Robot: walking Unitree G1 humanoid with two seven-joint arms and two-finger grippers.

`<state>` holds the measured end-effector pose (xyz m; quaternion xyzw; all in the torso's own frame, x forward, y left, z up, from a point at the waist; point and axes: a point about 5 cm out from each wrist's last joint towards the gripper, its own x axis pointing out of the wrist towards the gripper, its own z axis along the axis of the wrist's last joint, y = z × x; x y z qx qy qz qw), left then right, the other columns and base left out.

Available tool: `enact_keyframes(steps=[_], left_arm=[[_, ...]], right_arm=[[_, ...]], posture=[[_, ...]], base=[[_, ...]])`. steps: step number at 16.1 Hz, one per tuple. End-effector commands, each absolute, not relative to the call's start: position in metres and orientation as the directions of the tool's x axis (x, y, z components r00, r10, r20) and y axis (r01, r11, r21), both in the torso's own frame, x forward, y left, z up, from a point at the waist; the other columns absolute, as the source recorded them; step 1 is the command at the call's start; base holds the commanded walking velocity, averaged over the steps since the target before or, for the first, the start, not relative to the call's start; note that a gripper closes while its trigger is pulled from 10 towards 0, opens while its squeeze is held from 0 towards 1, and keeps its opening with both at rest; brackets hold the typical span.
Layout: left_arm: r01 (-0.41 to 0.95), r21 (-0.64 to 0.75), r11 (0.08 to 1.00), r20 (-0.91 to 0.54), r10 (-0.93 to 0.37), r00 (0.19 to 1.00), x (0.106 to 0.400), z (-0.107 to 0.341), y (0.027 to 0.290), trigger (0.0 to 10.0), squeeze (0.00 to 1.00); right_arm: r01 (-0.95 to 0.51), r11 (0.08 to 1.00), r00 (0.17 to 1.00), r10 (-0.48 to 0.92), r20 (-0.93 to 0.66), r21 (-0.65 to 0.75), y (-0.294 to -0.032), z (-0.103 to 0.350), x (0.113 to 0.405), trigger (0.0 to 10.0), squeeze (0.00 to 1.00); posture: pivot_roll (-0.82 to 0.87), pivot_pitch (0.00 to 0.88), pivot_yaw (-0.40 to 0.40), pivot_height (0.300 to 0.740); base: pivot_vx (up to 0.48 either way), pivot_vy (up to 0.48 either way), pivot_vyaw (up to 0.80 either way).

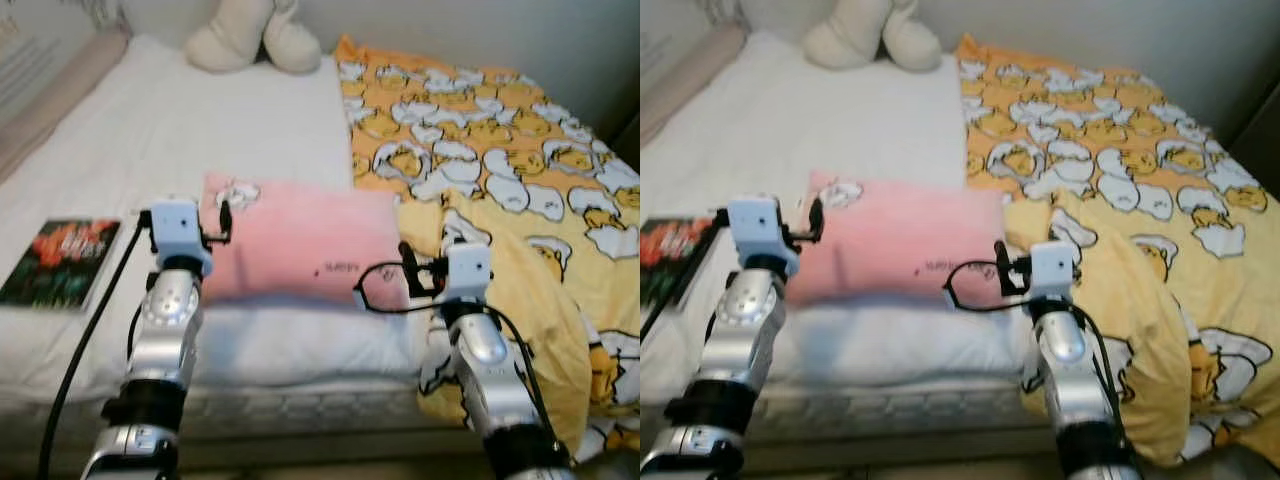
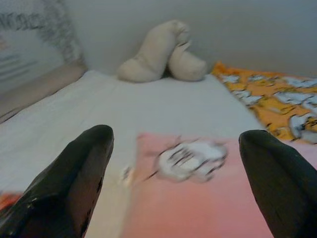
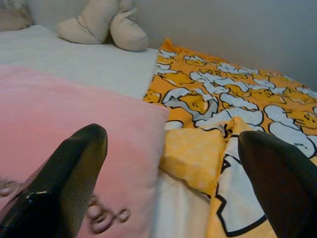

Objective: Clean up the room

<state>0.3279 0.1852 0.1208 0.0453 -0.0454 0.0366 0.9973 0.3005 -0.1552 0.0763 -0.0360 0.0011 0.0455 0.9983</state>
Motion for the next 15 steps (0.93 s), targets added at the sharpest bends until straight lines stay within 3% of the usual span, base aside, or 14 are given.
enact_keyframes(steps=[1, 3, 6, 9, 12, 15], left_arm=[[-0.079, 0.095, 0.992, 0.115, 0.067, 0.991, 0.331, 0.127, 0.178, 10.0, 0.00], [-0.142, 0.099, 0.985, 0.124, 0.129, 0.984, 0.331, 0.131, 0.189, 10.0, 0.00], [-0.134, 0.122, 0.983, 0.159, 0.114, 0.981, 0.329, 0.140, 0.195, 10.0, 0.00], [-0.143, 0.190, 0.971, 0.195, 0.106, 0.975, 0.323, 0.159, 0.216, 10.0, 0.00], [-0.084, 0.242, 0.967, 0.241, 0.024, 0.970, 0.314, 0.181, 0.220, 10.0, 0.00], [-0.008, 0.278, 0.961, 0.275, -0.071, 0.959, 0.303, 0.197, 0.206, 10.0, 0.00]], right_arm=[[-0.054, 0.998, 0.998, 0.054, -0.033, -0.009, -0.165, 0.075, 0.307, 10.0, 0.00], [-0.031, 0.982, 0.989, 0.058, -0.139, 0.187, -0.155, 0.064, 0.314, 10.0, 0.00], [-0.081, 0.973, 0.986, 0.110, -0.122, 0.216, -0.139, 0.065, 0.318, 10.0, 0.00], [0.027, 0.908, 0.962, 0.090, -0.257, 0.418, -0.130, 0.038, 0.319, 10.0, 0.00], [0.122, 0.879, 0.935, 0.054, -0.351, 0.460, -0.125, 0.024, 0.315, 10.0, 0.00], [0.182, 0.878, 0.931, -0.008, -0.366, 0.444, -0.130, 0.022, 0.313, 10.0, 0.00]], posture=[[-0.01, 0.007, -0.055, 0.740], [0.00, 0.025, -0.044, 0.740], [0.03, 0.046, -0.039, 0.740], [0.11, 0.140, 0.011, 0.740], [0.16, 0.195, 0.008, 0.740], [0.16, 0.227, -0.011, 0.740]], base=[[0.480, 0.000, 0.00], [0.204, 0.000, 0.00], [0.000, 0.000, 0.00], [0.000, 0.000, 0.00], [0.000, 0.000, 0.00], [0.000, 0.000, 0.00]])
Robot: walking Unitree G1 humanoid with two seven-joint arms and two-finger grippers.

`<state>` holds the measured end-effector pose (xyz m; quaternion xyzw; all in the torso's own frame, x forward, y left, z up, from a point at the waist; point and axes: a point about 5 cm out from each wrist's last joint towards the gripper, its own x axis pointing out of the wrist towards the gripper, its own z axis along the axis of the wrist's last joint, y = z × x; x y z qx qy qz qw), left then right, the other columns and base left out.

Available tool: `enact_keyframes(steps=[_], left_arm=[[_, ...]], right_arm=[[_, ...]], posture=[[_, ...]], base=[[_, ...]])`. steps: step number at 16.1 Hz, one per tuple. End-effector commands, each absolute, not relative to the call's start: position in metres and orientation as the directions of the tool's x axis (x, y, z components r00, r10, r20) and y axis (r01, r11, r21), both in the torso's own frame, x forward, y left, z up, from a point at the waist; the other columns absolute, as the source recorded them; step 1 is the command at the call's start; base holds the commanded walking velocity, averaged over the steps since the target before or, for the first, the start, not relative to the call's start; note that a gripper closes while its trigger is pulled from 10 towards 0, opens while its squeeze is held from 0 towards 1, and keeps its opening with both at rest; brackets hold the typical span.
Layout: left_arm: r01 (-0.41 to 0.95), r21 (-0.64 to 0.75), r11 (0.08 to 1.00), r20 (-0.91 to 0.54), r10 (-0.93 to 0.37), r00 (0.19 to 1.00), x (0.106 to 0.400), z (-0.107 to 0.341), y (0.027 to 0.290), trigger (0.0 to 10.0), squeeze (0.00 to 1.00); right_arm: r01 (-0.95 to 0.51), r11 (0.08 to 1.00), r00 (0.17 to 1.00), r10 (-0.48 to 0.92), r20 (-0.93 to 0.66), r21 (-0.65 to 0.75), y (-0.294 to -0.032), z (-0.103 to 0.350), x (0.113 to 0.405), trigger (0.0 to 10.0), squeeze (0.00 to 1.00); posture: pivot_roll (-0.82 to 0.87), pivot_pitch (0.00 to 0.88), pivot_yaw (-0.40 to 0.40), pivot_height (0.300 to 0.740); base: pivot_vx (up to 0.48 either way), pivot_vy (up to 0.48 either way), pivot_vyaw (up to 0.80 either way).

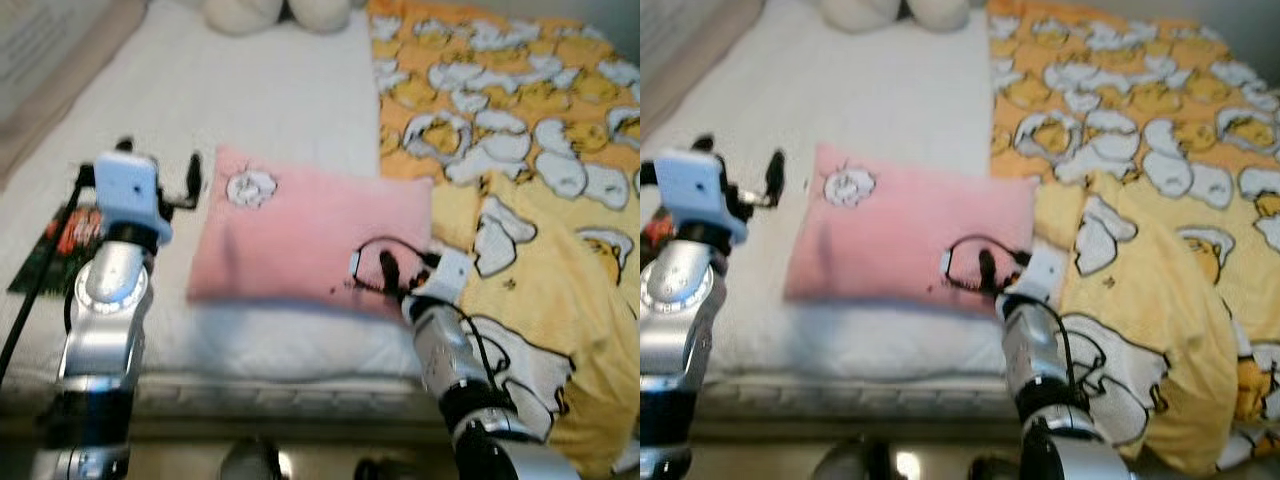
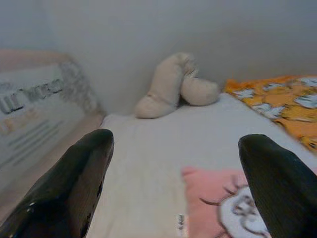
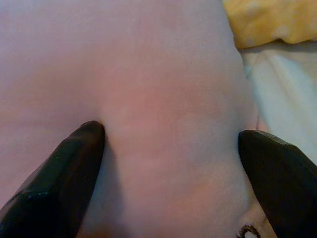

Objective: Clean up the room

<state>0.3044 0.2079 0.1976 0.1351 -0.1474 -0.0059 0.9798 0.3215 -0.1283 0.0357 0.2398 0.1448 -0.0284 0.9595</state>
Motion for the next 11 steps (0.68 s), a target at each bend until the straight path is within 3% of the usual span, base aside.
enact_keyframes(steps=[1, 3, 4, 5, 11], left_arm=[[-0.011, 0.281, 0.960, 0.274, -0.069, 0.959, 0.302, 0.197, 0.203, 10.0, 0.00], [-0.010, 0.282, 0.959, 0.257, -0.065, 0.964, 0.302, 0.194, 0.203, 10.0, 0.00], [-0.014, 0.287, 0.958, 0.250, -0.060, 0.966, 0.303, 0.194, 0.204, 10.0, 0.00], [-0.016, 0.288, 0.957, 0.246, -0.057, 0.968, 0.303, 0.195, 0.205, 10.0, 0.00], [-0.010, 0.300, 0.954, 0.243, -0.066, 0.968, 0.308, 0.195, 0.194, 10.0, 0.00]], right_arm=[[0.216, 0.847, 0.914, 0.000, -0.405, 0.486, -0.129, 0.016, 0.310, 10.0, 0.00], [0.254, 0.794, 0.881, 0.045, -0.471, 0.552, -0.123, 0.009, 0.307, 10.0, 0.00], [0.309, 0.756, 0.843, 0.063, -0.534, 0.577, -0.120, 0.003, 0.305, 2.5, 0.00], [0.319, 0.744, 0.824, 0.087, -0.559, 0.587, -0.117, 0.002, 0.305, 0.0, 0.00], [0.250, 0.804, 0.794, 0.148, -0.589, 0.540, -0.113, 0.006, 0.310, 0.0, 0.00]], posture=[[0.15, 0.237, -0.020, 0.740], [0.15, 0.240, -0.028, 0.740], [0.14, 0.238, -0.033, 0.740], [0.15, 0.233, -0.039, 0.740], [0.12, 0.189, -0.069, 0.740]], base=[[0.000, 0.000, 0.00], [0.000, 0.000, 0.00], [0.000, 0.000, 0.00], [0.000, 0.000, 0.00], [0.000, 0.000, 0.00]])
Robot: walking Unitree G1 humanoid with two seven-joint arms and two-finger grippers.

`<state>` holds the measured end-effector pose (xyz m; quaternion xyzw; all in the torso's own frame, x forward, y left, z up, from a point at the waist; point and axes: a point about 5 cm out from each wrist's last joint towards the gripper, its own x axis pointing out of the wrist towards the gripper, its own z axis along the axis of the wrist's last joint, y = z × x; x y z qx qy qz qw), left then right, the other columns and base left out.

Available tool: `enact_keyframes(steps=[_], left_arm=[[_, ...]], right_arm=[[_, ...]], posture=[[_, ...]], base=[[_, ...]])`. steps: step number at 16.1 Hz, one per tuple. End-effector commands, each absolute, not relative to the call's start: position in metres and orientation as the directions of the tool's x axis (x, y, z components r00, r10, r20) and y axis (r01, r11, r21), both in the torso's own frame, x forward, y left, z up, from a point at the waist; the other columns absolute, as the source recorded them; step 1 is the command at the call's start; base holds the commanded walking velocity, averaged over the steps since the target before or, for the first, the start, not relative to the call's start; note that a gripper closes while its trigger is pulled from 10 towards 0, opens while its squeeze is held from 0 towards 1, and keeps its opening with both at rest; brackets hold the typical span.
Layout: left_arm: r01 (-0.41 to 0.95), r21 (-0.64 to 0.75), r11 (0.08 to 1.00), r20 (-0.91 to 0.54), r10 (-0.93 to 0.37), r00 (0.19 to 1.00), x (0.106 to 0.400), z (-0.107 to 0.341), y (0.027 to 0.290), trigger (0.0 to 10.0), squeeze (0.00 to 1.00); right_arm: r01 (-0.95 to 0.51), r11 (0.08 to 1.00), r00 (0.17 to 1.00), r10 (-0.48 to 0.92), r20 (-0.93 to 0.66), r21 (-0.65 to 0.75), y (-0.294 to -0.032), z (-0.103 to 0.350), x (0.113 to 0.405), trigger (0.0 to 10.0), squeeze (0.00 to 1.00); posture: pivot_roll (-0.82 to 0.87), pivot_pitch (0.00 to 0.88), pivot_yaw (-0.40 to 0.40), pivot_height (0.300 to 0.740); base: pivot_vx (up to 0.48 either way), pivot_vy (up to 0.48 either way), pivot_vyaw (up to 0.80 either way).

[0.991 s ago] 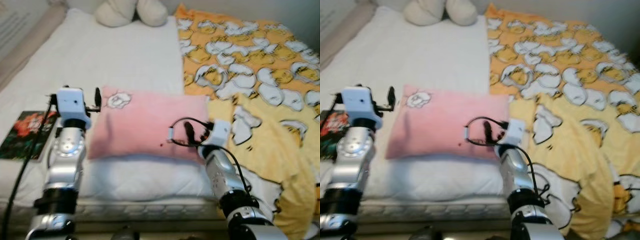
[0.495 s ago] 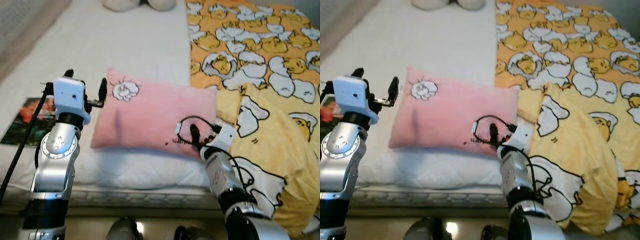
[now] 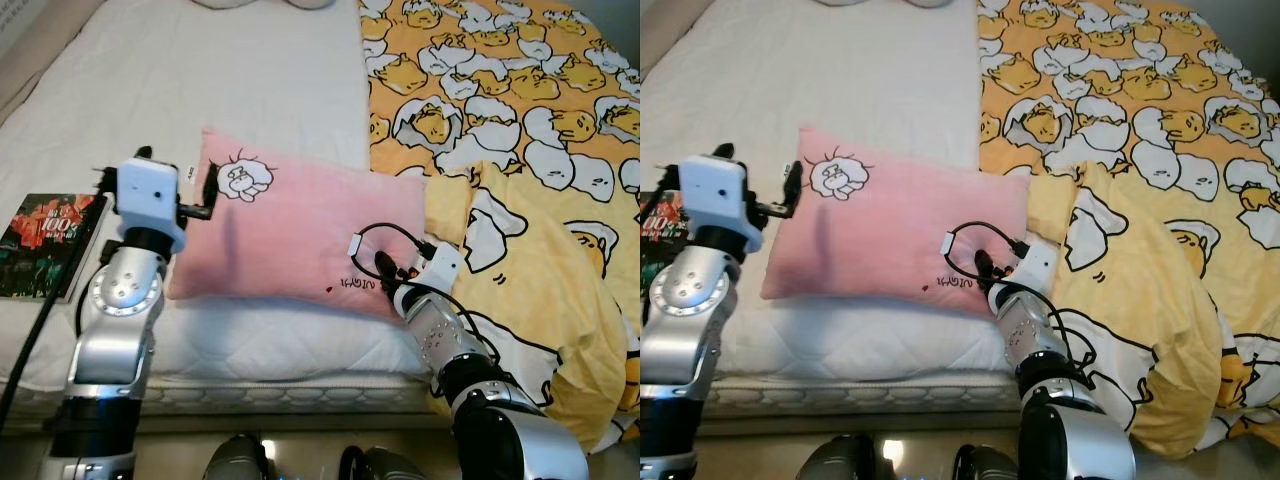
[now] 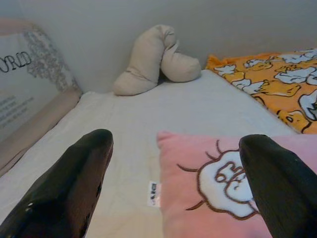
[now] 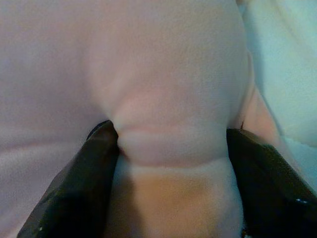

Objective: Clean up the room

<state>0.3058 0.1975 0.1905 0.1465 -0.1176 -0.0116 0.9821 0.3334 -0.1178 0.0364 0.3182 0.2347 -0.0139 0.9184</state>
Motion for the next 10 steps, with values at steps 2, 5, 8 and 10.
enact_keyframes(steps=[2, 5, 8, 10], left_arm=[[-0.015, 0.298, 0.954, 0.242, -0.060, 0.969, 0.310, 0.195, 0.195, 10.0, 0.00], [-0.015, 0.301, 0.954, 0.229, -0.057, 0.972, 0.311, 0.192, 0.194, 10.0, 0.00], [-0.010, 0.313, 0.950, 0.220, -0.062, 0.973, 0.313, 0.190, 0.193, 10.0, 0.00], [-0.019, 0.324, 0.946, 0.212, -0.053, 0.976, 0.316, 0.189, 0.196, 10.0, 0.00]], right_arm=[[0.245, 0.804, 0.793, 0.155, -0.589, 0.542, -0.114, 0.006, 0.310, 0.0, 0.00], [0.225, 0.820, 0.796, 0.157, -0.585, 0.526, -0.115, 0.005, 0.309, 0.0, 0.00], [0.232, 0.852, 0.780, 0.125, -0.613, 0.469, -0.120, -0.002, 0.302, 0.0, 0.00], [0.219, 0.854, 0.775, 0.142, -0.616, 0.472, -0.118, -0.005, 0.298, 0.0, 0.00]], posture=[[0.11, 0.183, -0.072, 0.740], [0.10, 0.176, -0.074, 0.740], [0.10, 0.170, -0.075, 0.740], [0.09, 0.172, -0.073, 0.740]], base=[[0.000, 0.000, 0.00], [0.000, 0.000, 0.00], [0.000, 0.000, 0.00], [0.000, 0.000, 0.00]])
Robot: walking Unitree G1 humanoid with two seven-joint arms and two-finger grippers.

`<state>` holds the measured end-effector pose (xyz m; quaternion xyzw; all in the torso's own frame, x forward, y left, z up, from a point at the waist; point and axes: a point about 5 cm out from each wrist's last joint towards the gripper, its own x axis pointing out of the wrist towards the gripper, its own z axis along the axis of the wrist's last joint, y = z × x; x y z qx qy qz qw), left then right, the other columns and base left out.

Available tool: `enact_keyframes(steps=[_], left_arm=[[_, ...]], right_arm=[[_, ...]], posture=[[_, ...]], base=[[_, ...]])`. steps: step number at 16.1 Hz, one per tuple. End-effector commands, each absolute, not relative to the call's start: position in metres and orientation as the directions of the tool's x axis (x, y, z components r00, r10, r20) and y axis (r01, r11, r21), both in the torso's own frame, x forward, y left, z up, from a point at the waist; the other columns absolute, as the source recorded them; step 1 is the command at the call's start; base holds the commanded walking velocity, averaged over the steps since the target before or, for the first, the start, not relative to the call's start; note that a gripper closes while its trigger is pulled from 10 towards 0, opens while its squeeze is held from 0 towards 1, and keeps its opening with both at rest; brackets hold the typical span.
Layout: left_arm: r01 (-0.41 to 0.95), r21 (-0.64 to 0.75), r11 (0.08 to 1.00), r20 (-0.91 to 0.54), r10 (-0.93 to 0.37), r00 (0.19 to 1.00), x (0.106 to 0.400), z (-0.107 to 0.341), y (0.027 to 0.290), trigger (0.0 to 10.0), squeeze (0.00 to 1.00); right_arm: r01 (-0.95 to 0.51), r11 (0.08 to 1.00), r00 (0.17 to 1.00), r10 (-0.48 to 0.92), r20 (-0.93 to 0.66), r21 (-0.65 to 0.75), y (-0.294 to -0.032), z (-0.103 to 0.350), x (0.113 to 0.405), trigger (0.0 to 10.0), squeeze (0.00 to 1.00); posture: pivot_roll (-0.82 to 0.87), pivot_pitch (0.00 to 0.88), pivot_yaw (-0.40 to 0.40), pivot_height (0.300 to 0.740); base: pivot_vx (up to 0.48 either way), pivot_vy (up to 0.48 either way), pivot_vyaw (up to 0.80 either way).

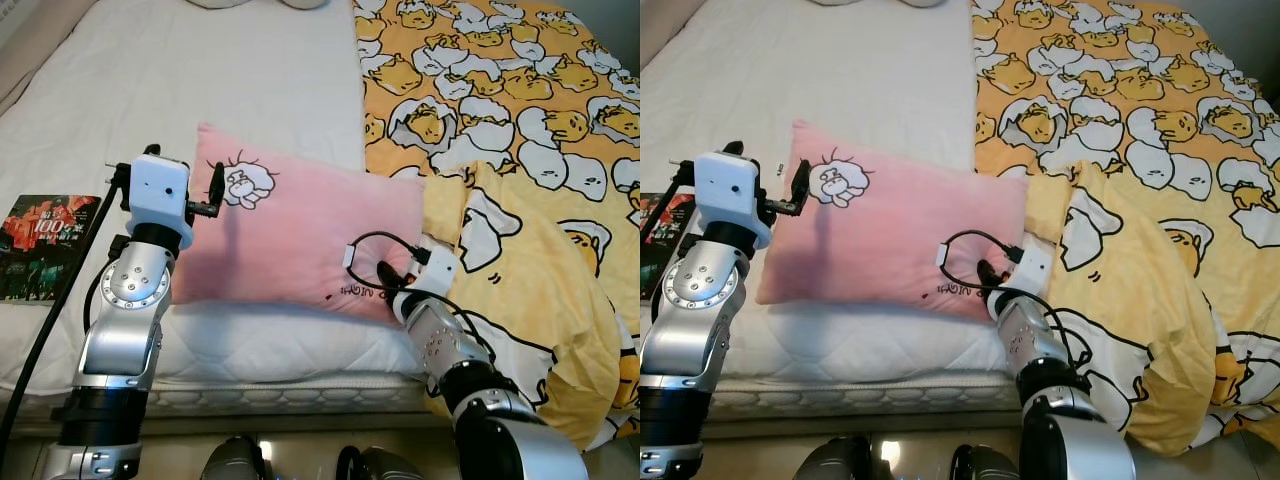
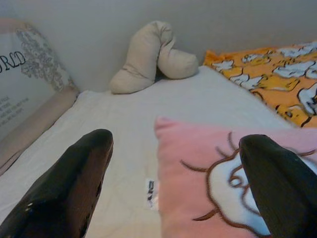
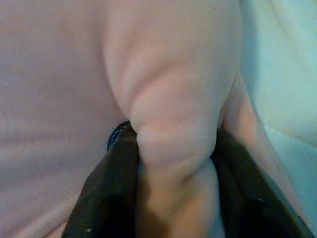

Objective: Clean up the room

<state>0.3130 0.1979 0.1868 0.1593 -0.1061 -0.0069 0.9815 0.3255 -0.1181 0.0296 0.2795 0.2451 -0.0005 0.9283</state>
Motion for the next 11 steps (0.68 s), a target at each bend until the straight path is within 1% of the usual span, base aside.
enact_keyframes(steps=[1, 3, 5, 7, 8, 9, 11], left_arm=[[-0.024, 0.337, 0.941, 0.203, -0.048, 0.978, 0.317, 0.188, 0.196, 10.0, 0.00], [-0.047, 0.384, 0.922, 0.186, -0.027, 0.982, 0.318, 0.186, 0.198, 10.0, 0.00], [-0.097, 0.389, 0.916, 0.140, 0.045, 0.989, 0.323, 0.180, 0.210, 10.0, 0.00], [-0.107, 0.382, 0.918, 0.132, 0.061, 0.989, 0.325, 0.178, 0.213, 10.0, 0.00], [-0.106, 0.382, 0.918, 0.129, 0.061, 0.990, 0.327, 0.178, 0.212, 10.0, 0.00], [-0.104, 0.384, 0.917, 0.127, 0.059, 0.990, 0.329, 0.178, 0.211, 10.0, 0.00], [-0.111, 0.388, 0.915, 0.130, 0.065, 0.989, 0.333, 0.179, 0.212, 10.0, 0.00]], right_arm=[[0.200, 0.860, 0.775, 0.154, -0.613, 0.469, -0.117, -0.005, 0.296, 0.0, 0.00], [0.194, 0.877, 0.790, 0.126, -0.600, 0.439, -0.124, -0.003, 0.297, 0.0, 0.00], [0.092, 0.887, 0.814, 0.195, -0.547, 0.452, -0.130, 0.010, 0.304, 0.0, 0.00], [0.069, 0.891, 0.825, 0.202, -0.528, 0.448, -0.138, 0.017, 0.308, 0.0, 0.00], [0.046, 0.904, 0.834, 0.199, -0.514, 0.425, -0.144, 0.022, 0.311, 0.0, 0.00], [-0.012, 0.928, 0.862, 0.198, -0.468, 0.371, -0.155, 0.038, 0.319, 0.0, 0.00], [-0.160, 0.948, 0.890, 0.259, -0.374, 0.275, -0.167, 0.074, 0.333, 0.0, 0.00]], posture=[[0.08, 0.169, -0.072, 0.740], [0.07, 0.154, -0.073, 0.740], [0.07, 0.142, -0.070, 0.740], [0.06, 0.129, -0.066, 0.740], [0.06, 0.118, -0.064, 0.740], [0.05, 0.101, -0.062, 0.740], [0.05, 0.080, -0.061, 0.740]], base=[[0.000, 0.000, 0.00], [0.000, 0.000, 0.00], [0.000, 0.000, 0.00], [0.000, 0.000, 0.00], [0.000, 0.000, 0.00], [0.000, 0.000, 0.00], [0.000, 0.000, 0.00]])
